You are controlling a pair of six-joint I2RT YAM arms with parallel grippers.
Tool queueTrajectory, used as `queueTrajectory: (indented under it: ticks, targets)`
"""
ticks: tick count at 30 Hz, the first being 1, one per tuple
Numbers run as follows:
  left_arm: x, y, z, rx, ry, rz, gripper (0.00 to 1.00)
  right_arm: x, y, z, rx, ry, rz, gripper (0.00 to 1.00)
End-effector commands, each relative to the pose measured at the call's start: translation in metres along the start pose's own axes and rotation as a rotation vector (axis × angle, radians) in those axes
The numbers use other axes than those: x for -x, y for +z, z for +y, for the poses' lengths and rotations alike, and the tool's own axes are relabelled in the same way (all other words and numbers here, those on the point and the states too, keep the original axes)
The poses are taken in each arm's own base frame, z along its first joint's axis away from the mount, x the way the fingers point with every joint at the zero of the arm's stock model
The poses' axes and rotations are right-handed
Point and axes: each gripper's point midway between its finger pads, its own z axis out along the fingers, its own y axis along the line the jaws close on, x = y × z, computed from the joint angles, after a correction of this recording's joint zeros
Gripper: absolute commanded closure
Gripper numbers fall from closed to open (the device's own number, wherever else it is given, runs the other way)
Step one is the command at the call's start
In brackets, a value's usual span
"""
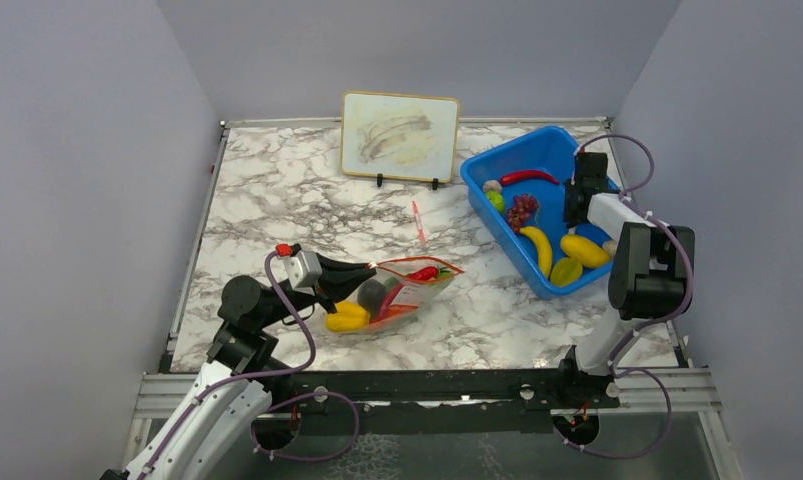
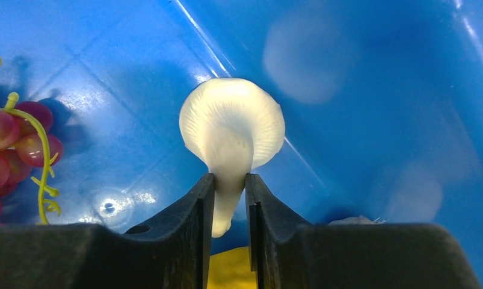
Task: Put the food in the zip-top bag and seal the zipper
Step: Pick up the fake vegetable from the bin.
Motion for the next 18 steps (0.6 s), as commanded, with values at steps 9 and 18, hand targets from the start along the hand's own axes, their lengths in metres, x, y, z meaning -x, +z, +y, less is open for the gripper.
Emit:
queueTrajectory:
  ticks: [9, 18]
  targets:
    - [0.014, 0.000, 0.000, 0.000, 0.045, -0.043, 1.00, 0.045, -0.050, 0.009, 0.140, 0.015, -0.158, 0.82]
    - [0.012, 0.001, 0.002, 0.007, 0.043, -0.034, 1.00, 0.076, -0.127, 0.031, 0.297, -0.035, -0.331, 0.82]
